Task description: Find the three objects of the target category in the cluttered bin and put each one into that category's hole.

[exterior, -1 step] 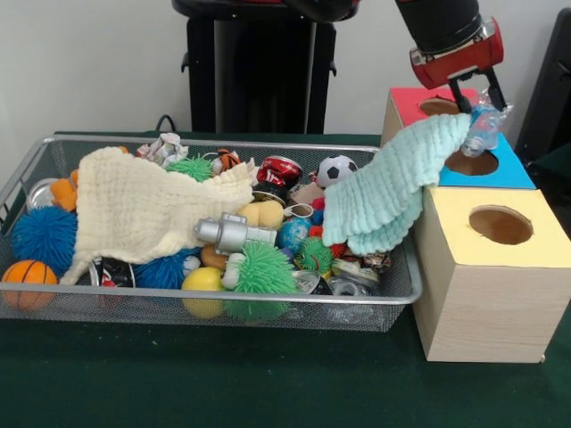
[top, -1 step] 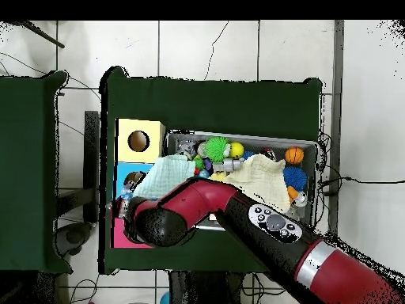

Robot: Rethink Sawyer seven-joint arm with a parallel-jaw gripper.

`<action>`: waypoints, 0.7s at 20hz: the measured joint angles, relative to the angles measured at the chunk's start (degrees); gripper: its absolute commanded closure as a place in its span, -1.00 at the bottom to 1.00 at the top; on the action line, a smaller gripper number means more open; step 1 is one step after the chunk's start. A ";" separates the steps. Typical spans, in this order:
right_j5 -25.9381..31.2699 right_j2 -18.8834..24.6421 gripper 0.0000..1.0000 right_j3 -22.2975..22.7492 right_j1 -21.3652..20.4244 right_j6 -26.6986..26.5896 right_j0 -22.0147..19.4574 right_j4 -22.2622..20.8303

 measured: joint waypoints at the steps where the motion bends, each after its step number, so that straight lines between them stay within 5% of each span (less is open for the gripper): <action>1: 0.25 -0.13 1.00 -0.10 -0.17 0.00 0.03 0.14; 12: 4.99 -2.52 1.00 -2.56 -2.46 0.00 1.24 3.25; 13: 5.76 -2.87 -1.00 -3.51 -2.46 0.00 1.54 3.64; 14: 5.80 -2.88 -1.00 -3.59 -2.46 0.00 1.56 3.68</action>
